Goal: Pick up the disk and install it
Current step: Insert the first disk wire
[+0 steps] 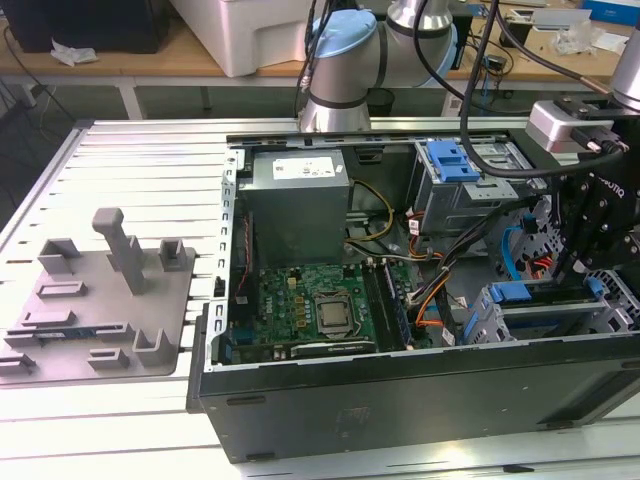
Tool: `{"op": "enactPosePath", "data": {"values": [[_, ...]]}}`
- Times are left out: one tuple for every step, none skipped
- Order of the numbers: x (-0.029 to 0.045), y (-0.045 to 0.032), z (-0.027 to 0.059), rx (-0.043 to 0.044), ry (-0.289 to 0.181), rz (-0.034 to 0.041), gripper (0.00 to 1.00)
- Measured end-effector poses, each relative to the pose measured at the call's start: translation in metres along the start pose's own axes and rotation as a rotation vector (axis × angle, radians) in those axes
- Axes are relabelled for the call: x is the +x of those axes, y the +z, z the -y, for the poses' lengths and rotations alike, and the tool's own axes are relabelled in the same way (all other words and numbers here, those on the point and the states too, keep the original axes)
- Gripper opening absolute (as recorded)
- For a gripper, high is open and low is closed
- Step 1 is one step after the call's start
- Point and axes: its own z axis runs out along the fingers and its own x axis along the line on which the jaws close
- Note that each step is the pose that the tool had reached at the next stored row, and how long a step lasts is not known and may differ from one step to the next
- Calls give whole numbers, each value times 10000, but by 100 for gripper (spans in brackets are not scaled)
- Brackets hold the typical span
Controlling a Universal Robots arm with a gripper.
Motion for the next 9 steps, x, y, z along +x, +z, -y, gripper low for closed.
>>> {"op": "enactPosePath", "data": {"values": [[0, 1, 0, -3, 0, 5, 16], [0, -1, 0, -2, 1, 8, 17], [3, -14, 0, -1, 1, 6, 23], [6, -48, 0, 0, 1, 1, 23], [9, -67, 0, 0, 1, 1, 33], [11, -85, 1, 0, 1, 1, 38], [16, -122, 1, 0, 1, 1, 45], [22, -167, 2, 0, 0, 0, 45], [27, -208, 2, 0, 0, 0, 45]]}}
